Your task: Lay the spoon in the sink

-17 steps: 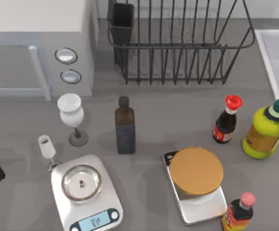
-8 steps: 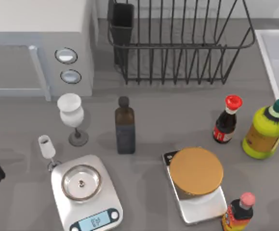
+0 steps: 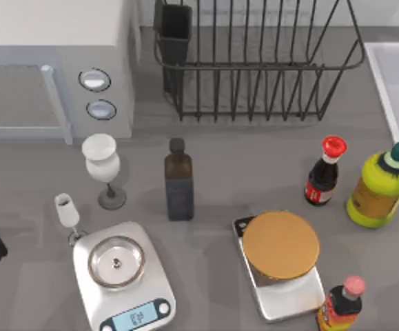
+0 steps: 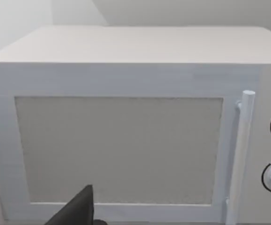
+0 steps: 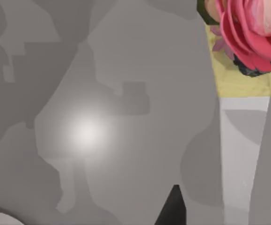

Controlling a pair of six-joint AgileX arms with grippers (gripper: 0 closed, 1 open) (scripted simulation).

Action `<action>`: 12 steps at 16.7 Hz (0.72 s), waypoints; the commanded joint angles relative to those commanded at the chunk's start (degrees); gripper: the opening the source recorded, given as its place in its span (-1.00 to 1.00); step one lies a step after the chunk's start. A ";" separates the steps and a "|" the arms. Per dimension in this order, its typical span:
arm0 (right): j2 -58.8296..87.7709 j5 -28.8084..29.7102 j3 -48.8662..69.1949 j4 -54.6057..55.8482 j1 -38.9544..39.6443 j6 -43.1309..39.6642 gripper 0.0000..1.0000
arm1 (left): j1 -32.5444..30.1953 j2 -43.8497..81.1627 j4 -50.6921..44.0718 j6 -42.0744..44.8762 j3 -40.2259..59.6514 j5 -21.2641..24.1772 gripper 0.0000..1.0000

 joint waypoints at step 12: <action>39.49 0.37 52.03 -17.50 8.74 9.03 -1.00 | 0.00 0.00 0.00 0.00 0.00 0.00 1.00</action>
